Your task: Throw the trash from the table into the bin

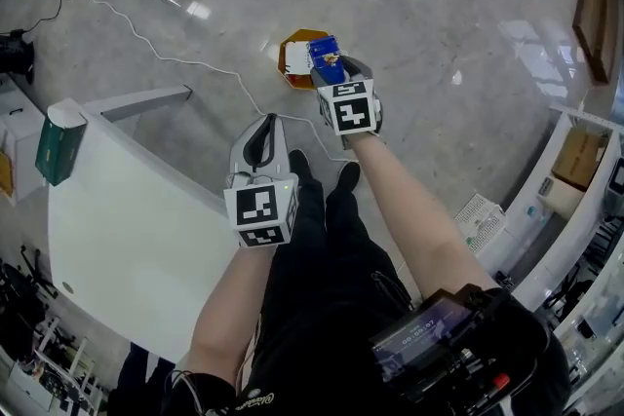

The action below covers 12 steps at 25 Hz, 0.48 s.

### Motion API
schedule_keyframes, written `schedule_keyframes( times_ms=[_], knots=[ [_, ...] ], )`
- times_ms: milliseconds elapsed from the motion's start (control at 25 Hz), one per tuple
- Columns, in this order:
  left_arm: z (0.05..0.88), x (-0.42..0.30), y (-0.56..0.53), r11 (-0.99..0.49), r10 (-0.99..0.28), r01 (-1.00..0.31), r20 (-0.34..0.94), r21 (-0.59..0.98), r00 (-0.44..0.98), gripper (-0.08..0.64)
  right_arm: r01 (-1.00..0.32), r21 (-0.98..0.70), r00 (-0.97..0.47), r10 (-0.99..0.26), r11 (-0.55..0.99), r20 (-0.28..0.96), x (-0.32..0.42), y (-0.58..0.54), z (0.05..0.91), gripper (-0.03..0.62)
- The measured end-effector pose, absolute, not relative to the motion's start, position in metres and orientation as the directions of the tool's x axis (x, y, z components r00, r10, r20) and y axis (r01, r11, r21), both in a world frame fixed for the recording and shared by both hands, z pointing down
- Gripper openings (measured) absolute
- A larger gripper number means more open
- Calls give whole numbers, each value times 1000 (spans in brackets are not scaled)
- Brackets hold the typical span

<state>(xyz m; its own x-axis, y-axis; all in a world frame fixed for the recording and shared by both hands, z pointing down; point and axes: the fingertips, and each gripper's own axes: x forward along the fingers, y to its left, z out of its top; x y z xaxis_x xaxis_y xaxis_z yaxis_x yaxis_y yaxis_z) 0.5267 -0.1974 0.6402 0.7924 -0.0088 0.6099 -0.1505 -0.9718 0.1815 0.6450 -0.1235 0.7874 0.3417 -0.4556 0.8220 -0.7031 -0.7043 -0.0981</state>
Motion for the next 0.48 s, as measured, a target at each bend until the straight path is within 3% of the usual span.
schedule_keyframes(
  times_ms=[360,480],
  knots=[
    [647,523,-207,-967,-8,-161,611,197,792,9,-730,-22,372,-423,-684,826,656,-137,813,282],
    [646,521,-206,-967,-5,-158,610,198,792,9,-726,-11,391,-426,-688,816,660,-140,816,368]
  ],
)
